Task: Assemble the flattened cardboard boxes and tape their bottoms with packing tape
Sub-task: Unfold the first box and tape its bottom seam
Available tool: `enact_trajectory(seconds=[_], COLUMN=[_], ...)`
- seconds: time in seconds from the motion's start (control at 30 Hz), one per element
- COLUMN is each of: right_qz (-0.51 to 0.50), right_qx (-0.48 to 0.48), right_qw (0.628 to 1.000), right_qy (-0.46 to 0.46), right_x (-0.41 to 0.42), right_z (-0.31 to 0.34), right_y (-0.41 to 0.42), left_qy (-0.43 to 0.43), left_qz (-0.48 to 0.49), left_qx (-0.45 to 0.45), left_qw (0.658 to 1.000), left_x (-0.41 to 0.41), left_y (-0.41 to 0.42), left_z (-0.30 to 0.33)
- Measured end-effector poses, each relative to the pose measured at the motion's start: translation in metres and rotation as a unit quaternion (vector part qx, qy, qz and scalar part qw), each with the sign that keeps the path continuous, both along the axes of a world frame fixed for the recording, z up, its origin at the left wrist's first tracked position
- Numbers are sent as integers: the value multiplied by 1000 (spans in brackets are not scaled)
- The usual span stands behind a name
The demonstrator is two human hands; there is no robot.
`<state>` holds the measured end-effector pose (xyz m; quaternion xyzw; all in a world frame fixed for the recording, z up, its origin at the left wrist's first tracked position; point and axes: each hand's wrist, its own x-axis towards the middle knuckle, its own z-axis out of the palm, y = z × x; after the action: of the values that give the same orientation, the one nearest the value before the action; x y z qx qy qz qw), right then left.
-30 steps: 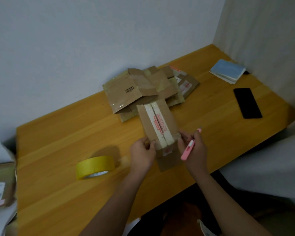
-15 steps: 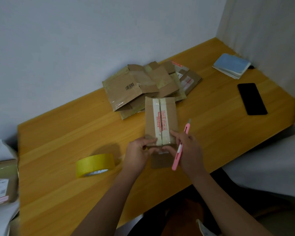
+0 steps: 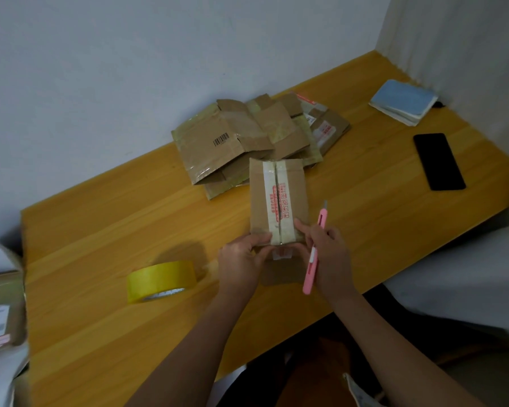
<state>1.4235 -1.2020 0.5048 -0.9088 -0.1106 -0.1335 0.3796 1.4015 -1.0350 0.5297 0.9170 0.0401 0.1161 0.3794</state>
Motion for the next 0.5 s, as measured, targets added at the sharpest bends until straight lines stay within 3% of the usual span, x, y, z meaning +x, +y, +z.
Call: enact_trajectory(seconds=[0.33, 0.5], right_qz=[50, 85], right_qx=[52, 66], right_qw=[994, 982], right_qy=[77, 156], right_x=[2, 6], right_z=[11, 26], right_y=[-11, -22], left_qy=[63, 133], left_qz=[-8, -104], left_qx=[-77, -31], left_qw=[995, 985], left_x=[3, 5], left_y=[11, 27], left_z=[4, 19])
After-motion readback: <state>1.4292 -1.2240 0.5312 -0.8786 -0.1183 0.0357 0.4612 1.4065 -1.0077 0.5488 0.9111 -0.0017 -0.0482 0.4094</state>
